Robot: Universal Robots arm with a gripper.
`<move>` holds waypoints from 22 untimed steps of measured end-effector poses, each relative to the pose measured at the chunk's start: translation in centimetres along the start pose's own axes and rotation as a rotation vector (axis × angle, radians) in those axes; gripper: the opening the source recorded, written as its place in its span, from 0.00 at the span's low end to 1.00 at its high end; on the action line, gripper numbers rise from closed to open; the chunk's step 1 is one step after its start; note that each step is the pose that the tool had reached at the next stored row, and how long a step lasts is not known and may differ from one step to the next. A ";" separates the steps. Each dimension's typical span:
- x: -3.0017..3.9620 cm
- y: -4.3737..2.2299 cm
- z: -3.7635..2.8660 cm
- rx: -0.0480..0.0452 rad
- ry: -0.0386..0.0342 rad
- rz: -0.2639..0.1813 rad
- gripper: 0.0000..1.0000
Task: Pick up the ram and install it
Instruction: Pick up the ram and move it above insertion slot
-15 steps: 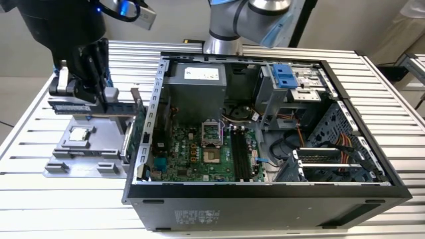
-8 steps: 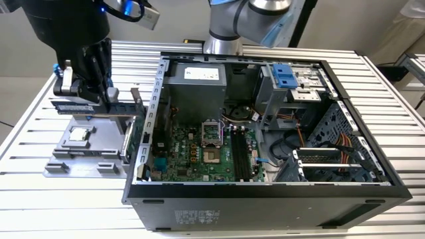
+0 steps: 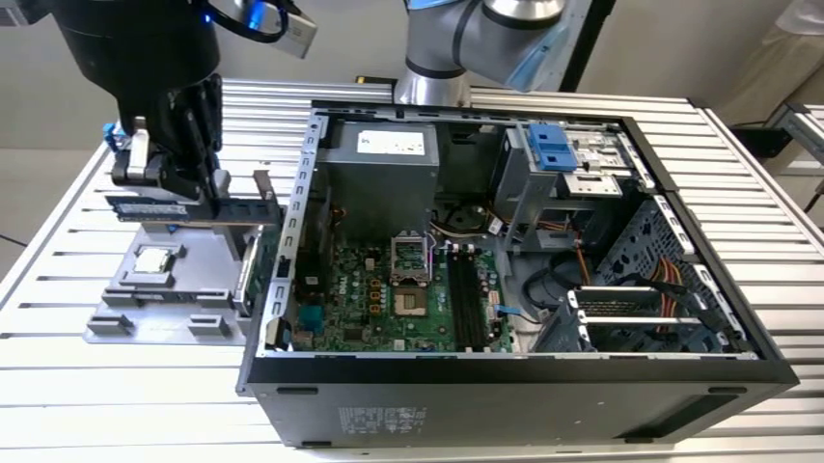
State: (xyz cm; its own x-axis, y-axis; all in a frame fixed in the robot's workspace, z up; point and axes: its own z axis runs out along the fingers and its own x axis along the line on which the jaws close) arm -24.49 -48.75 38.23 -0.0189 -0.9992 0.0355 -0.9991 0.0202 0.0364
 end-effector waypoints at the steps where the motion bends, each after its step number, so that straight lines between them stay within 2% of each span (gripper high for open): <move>1: 0.00 -0.06 -0.01 -0.0001 0.0001 0.000 0.00; 22: -0.05 -1.95 -0.07 0.0000 0.0000 0.000 0.00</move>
State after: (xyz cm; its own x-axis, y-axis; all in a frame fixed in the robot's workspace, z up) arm -22.54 -48.74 38.23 -0.0188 -0.9992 0.0355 -0.9991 0.0201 0.0364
